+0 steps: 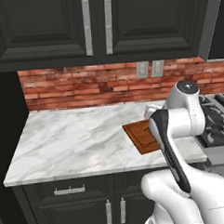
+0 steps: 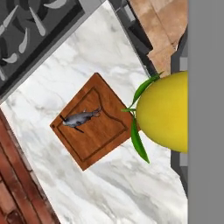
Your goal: Retrieve a lemon from the fridge and place it on the cutting board with the fish.
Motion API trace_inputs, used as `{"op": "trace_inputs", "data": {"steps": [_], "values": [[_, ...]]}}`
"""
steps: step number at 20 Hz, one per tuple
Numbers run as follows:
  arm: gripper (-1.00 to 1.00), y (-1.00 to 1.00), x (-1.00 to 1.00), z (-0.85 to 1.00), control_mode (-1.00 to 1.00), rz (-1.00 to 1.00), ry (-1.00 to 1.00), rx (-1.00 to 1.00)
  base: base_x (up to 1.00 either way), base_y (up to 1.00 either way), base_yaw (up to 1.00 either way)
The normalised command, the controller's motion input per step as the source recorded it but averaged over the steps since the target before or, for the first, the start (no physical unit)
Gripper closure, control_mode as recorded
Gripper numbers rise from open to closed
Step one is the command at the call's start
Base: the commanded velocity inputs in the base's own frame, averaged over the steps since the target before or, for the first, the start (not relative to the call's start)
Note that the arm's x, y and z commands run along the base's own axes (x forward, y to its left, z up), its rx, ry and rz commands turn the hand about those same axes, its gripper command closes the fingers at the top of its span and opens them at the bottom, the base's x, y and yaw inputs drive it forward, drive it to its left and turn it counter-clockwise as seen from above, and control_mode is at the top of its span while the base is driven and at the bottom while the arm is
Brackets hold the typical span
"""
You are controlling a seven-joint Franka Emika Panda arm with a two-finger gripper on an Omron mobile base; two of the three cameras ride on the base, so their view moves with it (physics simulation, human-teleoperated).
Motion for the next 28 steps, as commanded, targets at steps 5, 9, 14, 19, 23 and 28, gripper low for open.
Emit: {"op": "trace_inputs", "data": {"steps": [5, 9, 14, 19, 23, 28], "values": [[1.0, 0.0, 0.45, -0.28, -1.0, -0.06, 0.04, 0.09, 0.0, 0.0, 0.0], [1.0, 0.0, 0.34, -0.43, -1.0, -0.07, 0.0, 0.0, 0.0, 0.0, 0.0], [1.0, 0.0, 0.32, -0.4, -1.0, -0.09, 0.0, 0.0, 0.0, 0.0, 0.0], [1.0, 0.0, 0.36, -0.38, -1.0, -0.09, 0.0, 0.0, 0.0, 0.0, 0.0], [1.0, 0.0, 0.35, -0.38, -1.0, -0.08, 0.0, 0.0, 0.0, 0.0, 0.0], [1.0, 0.0, 0.38, -0.38, -1.0, -0.07, 0.0, 0.0, 0.0, 0.0, 0.0]]}}
